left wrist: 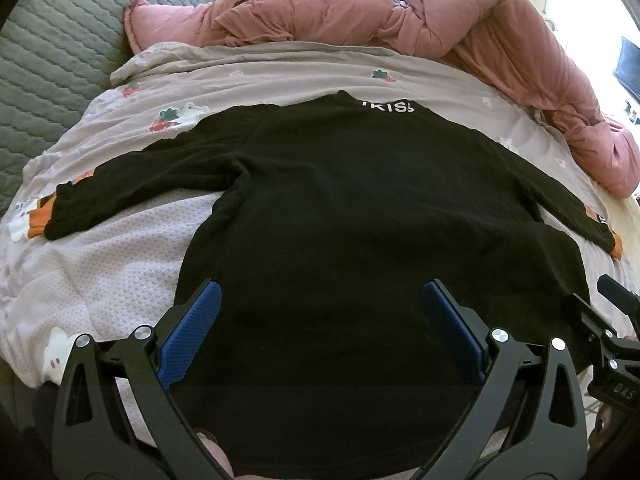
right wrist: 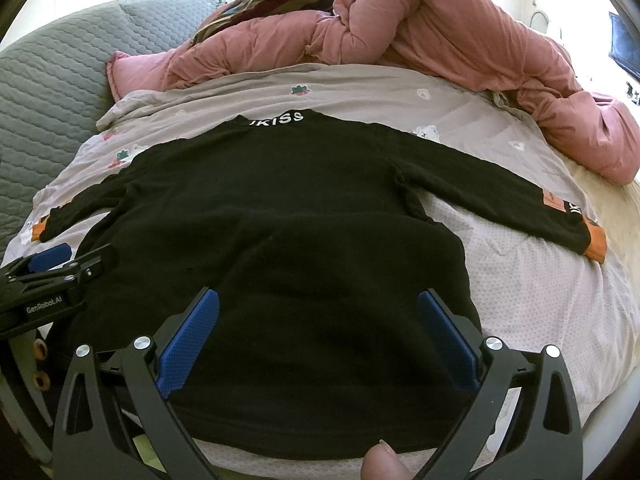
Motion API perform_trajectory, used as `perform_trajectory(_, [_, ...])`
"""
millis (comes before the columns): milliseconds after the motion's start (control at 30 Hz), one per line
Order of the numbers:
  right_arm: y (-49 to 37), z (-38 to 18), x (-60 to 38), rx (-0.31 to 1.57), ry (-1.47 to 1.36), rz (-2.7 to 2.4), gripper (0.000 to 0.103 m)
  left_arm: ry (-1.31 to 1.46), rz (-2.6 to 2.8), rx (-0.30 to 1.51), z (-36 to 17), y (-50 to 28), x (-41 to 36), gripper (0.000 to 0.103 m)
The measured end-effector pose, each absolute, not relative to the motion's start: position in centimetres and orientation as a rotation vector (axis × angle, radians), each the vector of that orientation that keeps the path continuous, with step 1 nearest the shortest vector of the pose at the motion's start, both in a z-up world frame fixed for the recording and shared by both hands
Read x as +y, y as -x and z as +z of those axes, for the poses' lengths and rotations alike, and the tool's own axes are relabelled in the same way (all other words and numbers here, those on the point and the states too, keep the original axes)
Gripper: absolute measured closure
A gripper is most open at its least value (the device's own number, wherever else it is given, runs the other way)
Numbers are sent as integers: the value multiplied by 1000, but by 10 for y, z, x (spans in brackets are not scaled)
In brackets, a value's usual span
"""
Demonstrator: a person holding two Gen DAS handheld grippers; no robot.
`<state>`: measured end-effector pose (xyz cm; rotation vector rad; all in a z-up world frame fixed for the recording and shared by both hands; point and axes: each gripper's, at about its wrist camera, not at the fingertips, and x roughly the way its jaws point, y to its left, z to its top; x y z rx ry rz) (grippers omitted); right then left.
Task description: Fold small clothes
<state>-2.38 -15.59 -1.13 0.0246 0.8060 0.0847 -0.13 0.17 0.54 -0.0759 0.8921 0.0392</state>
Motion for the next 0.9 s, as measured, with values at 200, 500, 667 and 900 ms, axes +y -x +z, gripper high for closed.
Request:
perform_trajectory(200, [24, -11, -157, 804, -23, 85, 4, 76, 37, 891, 6, 1, 2, 8])
perform_trajectory(500, [24, -11, -156, 802, -23, 83, 4, 78, 34, 890, 5, 1, 2, 8])
perform_trajectory(667, [24, -12, -158, 801, -25, 81, 4, 81, 32, 890, 5, 1, 2, 8])
perform_trajectory(900, [21, -11, -160, 790, -22, 71, 4, 77, 31, 888, 5, -5, -2, 8])
